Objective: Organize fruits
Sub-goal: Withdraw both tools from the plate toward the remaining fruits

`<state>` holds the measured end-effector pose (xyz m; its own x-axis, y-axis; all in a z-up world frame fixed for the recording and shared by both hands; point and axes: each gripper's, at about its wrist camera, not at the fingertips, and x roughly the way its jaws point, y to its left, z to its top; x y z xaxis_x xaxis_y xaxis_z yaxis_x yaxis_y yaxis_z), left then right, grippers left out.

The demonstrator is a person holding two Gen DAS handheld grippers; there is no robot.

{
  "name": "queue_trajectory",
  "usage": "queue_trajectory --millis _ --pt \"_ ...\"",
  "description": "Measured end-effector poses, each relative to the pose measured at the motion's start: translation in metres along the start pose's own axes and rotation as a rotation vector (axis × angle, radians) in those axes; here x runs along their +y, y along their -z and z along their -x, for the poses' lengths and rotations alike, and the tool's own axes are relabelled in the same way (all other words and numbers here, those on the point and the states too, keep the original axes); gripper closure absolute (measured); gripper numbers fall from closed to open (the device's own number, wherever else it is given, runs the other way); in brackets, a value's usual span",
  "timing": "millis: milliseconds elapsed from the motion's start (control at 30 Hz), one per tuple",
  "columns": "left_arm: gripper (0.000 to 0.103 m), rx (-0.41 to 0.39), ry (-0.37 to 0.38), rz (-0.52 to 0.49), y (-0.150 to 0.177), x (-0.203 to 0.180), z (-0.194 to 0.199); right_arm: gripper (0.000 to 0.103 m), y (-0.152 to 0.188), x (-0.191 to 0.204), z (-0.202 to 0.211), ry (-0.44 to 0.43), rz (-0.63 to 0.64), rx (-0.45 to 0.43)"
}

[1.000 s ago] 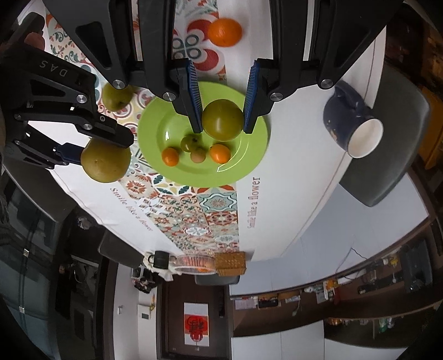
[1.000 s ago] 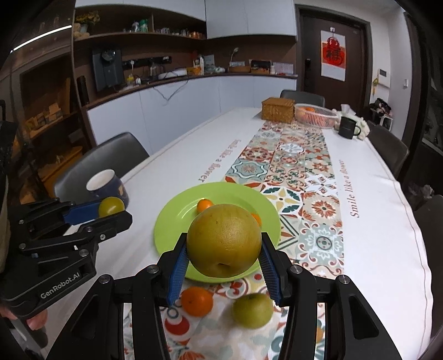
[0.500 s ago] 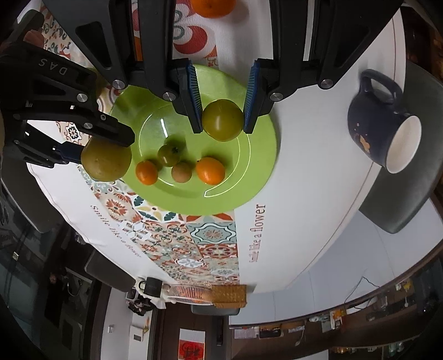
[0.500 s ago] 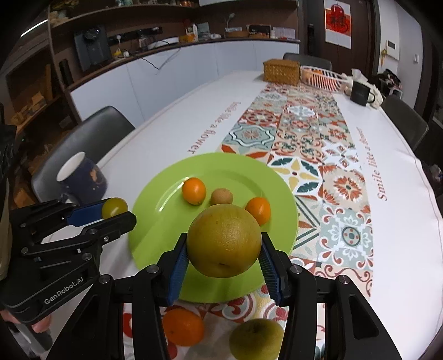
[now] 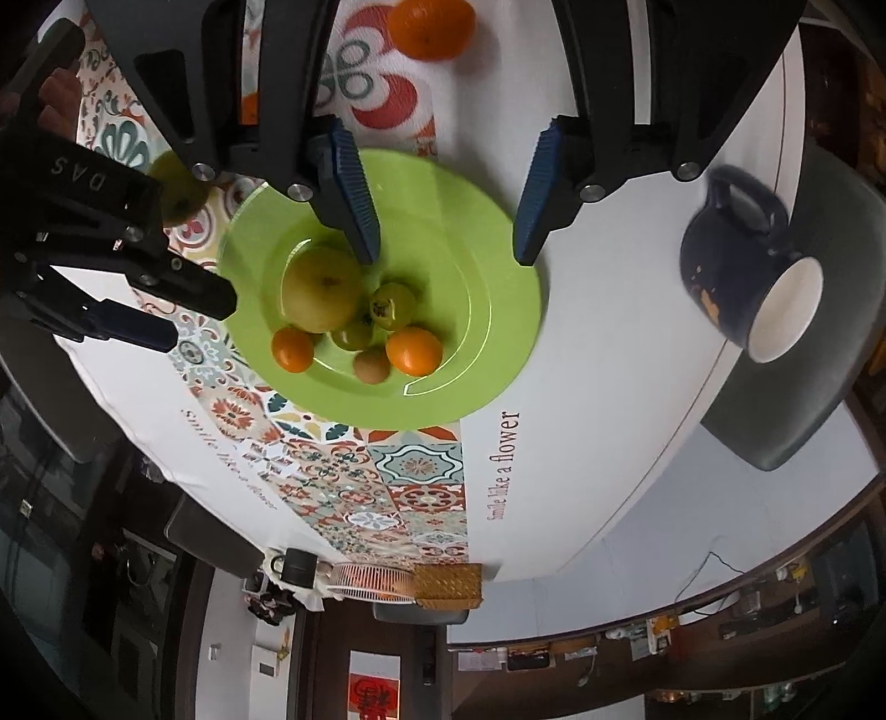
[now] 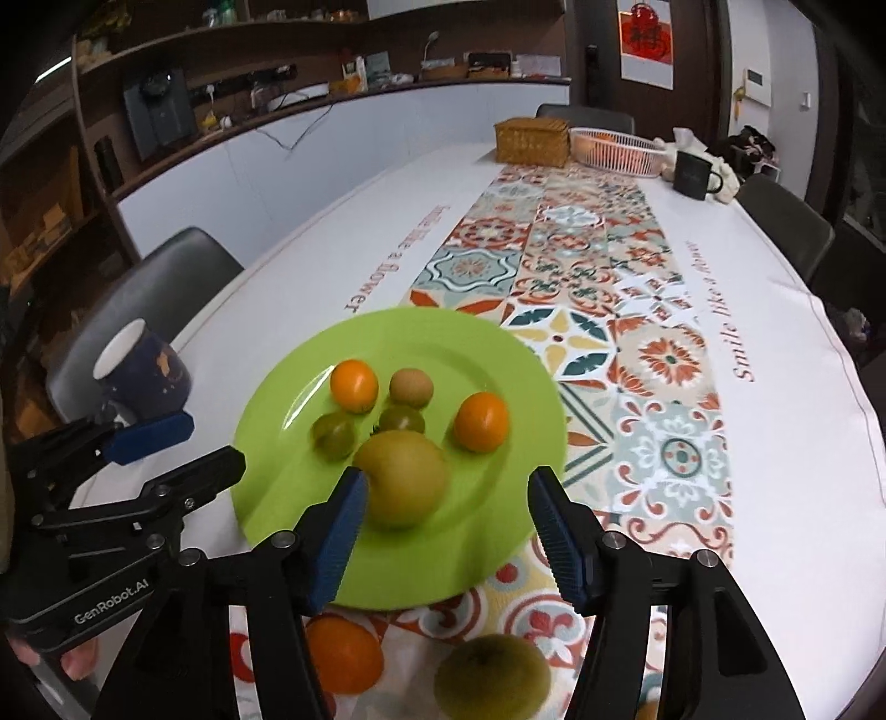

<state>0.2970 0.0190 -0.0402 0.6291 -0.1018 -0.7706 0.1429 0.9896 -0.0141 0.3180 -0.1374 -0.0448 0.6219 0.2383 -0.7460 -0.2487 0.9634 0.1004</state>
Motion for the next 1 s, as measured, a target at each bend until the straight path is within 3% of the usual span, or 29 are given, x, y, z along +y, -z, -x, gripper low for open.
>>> queue_trajectory --millis 167,433,667,1000 --pt "0.049 -0.043 -0.019 -0.006 0.009 -0.007 0.029 0.039 0.009 0.000 0.029 0.021 0.017 -0.052" --pt "0.037 -0.126 -0.035 -0.021 0.023 -0.022 0.082 0.034 0.025 -0.003 0.075 0.030 0.017 -0.123" --pt "0.031 -0.156 -0.043 -0.027 0.035 -0.035 0.107 0.032 0.040 -0.008 0.114 0.077 0.025 -0.194" --pt "0.021 -0.193 -0.041 -0.029 0.061 -0.057 0.127 0.028 0.069 -0.017 0.147 0.118 0.010 -0.229"
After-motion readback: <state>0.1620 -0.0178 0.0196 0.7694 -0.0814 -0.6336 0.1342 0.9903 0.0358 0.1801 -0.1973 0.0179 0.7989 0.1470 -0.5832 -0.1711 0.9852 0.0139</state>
